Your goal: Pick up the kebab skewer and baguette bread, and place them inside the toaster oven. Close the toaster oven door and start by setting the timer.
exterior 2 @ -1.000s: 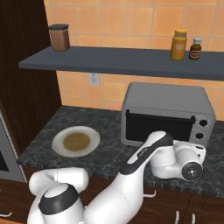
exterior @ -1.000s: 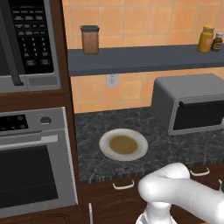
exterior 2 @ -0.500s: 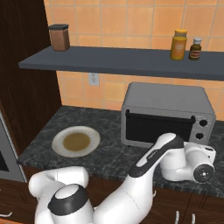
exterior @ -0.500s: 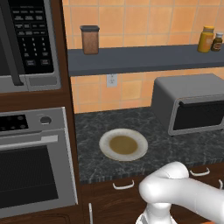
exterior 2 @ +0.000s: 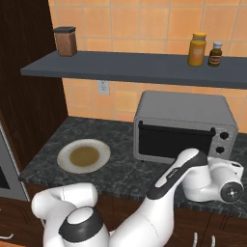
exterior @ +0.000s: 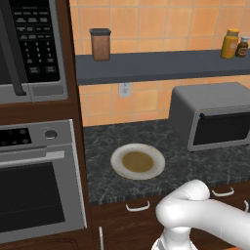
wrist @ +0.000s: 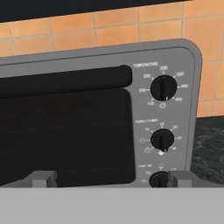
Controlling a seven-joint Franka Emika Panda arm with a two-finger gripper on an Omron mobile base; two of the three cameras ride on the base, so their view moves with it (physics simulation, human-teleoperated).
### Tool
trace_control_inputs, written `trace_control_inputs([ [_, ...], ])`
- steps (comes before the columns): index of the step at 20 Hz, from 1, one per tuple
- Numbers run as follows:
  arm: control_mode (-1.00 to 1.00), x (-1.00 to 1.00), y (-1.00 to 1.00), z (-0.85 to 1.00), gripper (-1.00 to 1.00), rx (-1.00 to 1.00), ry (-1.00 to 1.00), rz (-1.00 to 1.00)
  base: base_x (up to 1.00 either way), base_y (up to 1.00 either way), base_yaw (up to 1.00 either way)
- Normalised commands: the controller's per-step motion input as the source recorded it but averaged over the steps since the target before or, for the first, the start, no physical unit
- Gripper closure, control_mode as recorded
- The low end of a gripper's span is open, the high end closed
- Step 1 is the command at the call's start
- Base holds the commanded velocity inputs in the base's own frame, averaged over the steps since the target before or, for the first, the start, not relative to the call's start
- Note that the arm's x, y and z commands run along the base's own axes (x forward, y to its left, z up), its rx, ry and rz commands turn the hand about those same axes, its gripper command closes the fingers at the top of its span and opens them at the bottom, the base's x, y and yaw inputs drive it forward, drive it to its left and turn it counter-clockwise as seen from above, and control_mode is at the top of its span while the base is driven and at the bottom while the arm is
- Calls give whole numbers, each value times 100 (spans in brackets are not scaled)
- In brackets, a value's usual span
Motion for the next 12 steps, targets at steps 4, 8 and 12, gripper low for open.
trace_control_inputs([
  [4, -100, 0, -11, 0, -100, 0, 0, 0, 0, 0, 0],
  [8, -100, 0, -19, 0, -100, 0, 0, 0, 0, 0, 0],
  [12, -100, 0, -19, 0, -100, 0, 0, 0, 0, 0, 0],
])
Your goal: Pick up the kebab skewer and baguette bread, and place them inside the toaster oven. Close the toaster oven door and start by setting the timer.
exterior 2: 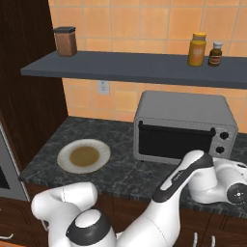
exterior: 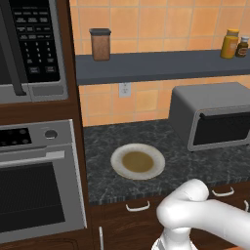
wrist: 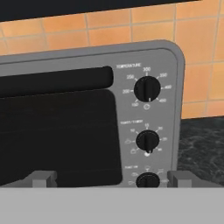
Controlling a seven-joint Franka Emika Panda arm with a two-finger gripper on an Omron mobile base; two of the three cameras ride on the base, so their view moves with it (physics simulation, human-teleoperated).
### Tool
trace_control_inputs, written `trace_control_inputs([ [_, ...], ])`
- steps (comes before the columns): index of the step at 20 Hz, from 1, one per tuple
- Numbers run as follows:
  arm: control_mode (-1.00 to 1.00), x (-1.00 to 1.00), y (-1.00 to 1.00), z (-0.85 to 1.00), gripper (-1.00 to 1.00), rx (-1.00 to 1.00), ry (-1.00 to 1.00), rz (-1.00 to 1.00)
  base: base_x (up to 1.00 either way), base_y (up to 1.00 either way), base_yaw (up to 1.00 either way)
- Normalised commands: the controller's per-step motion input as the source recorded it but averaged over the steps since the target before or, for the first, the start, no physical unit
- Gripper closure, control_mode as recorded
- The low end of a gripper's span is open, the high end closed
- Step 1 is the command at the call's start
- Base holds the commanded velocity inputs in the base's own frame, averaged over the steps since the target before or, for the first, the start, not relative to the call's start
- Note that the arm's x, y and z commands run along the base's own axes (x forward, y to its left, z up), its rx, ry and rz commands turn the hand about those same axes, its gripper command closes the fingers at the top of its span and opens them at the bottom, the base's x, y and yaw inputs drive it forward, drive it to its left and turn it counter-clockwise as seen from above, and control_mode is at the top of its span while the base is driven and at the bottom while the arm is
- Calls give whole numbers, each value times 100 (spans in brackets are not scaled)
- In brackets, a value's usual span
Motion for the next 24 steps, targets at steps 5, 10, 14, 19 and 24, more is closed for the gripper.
trace_control_inputs([
  [5, -100, 0, -11, -1, -100, 0, 0, 0, 0, 0, 0],
  [10, -100, 6, 0, -14, -100, 0, -1, 0, 0, 0, 0],
  [14, -100, 16, 0, -2, -100, 0, -6, 0, 0, 0, 0],
  [19, -100, 18, -1, 0, -100, 0, -2, 0, 0, 0, 0],
  [24, -100, 12, 0, 0, -100, 0, 0, 0, 0, 0, 0],
])
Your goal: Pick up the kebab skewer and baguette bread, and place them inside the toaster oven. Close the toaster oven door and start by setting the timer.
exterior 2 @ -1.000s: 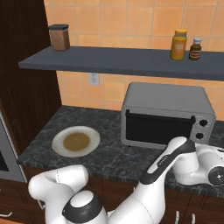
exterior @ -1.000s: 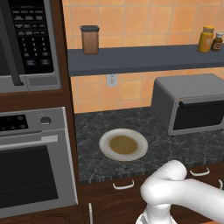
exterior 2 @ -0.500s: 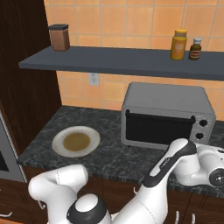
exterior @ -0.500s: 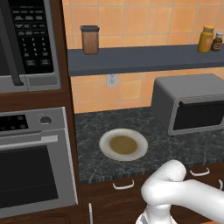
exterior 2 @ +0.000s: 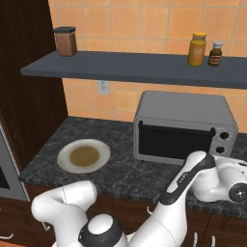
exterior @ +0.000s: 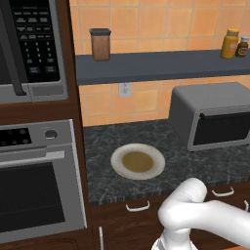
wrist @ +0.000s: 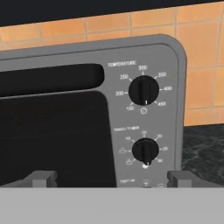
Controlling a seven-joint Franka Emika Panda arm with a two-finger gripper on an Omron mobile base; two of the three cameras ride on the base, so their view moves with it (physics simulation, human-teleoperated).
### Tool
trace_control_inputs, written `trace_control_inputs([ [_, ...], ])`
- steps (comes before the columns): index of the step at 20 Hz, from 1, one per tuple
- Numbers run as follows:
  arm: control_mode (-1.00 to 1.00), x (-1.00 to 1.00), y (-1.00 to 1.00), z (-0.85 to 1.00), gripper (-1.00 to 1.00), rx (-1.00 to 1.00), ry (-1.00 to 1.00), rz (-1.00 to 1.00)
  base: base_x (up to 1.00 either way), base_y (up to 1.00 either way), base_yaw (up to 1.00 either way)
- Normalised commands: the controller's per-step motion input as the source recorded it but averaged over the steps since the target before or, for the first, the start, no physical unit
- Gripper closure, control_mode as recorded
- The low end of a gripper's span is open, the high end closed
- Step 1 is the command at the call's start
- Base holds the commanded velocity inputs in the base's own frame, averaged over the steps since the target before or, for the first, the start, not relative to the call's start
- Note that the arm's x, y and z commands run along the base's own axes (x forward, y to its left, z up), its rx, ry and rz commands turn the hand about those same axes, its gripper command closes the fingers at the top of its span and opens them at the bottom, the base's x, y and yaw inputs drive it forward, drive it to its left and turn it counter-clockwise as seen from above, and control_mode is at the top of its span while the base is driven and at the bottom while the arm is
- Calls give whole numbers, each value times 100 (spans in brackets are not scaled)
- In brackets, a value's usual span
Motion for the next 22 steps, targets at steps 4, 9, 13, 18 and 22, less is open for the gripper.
trace_control_inputs([
  [4, -100, 11, -7, 0, -100, 0, -1, 0, 0, 0, 0],
  [9, -100, 8, -9, 0, -100, 0, -1, 1, 0, 0, 0],
  [13, -100, 1, -9, 0, -100, 0, -3, 0, 0, 0, 0],
  [18, -100, 4, -12, -1, -100, 0, -2, 0, 0, 0, 0],
  [22, -100, 6, -13, -5, -100, 0, 0, 0, 0, 0, 0],
])
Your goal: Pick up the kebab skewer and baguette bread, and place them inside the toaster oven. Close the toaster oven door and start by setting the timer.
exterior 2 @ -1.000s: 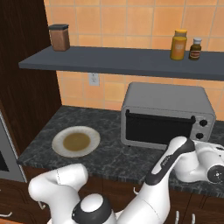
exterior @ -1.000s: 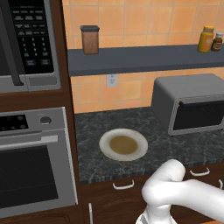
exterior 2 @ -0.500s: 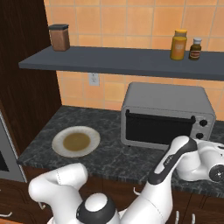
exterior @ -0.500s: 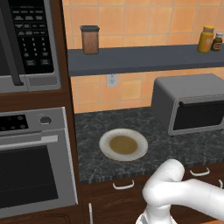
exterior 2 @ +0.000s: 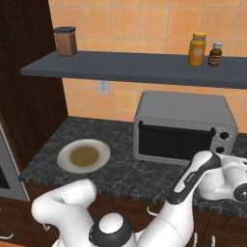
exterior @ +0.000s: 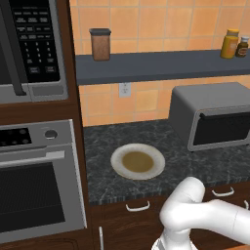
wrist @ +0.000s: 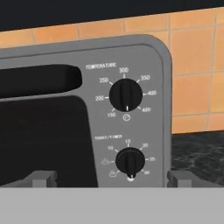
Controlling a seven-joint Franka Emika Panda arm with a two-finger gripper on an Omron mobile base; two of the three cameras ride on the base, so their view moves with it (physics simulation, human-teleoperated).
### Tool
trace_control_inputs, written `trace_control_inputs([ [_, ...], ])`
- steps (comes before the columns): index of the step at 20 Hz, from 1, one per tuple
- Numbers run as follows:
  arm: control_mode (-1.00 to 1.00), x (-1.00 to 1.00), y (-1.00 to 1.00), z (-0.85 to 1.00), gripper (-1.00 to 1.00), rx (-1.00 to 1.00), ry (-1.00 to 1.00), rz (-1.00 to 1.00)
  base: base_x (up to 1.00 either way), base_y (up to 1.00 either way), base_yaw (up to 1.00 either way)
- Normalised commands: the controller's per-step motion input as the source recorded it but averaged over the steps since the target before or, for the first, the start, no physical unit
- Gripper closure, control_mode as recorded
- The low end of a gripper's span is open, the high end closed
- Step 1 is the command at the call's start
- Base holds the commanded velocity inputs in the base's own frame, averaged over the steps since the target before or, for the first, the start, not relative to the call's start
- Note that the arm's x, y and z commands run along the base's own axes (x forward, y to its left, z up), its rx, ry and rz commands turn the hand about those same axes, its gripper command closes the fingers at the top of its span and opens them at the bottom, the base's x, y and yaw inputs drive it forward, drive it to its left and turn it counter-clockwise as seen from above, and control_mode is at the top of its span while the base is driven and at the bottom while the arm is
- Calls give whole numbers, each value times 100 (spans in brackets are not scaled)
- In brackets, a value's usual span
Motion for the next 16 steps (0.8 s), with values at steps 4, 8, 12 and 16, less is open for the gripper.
trace_control_inputs([
  [4, -100, 5, -1, -5, -100, 0, 0, 0, 0, 0, 0],
  [8, -100, 18, 0, 0, -100, 0, 0, 0, 0, 0, 0],
  [12, -100, 27, 0, 0, -100, 0, 0, 0, 0, 0, 0],
  [16, -100, 6, -10, -7, -100, 0, 0, 0, 0, 0, 0],
])
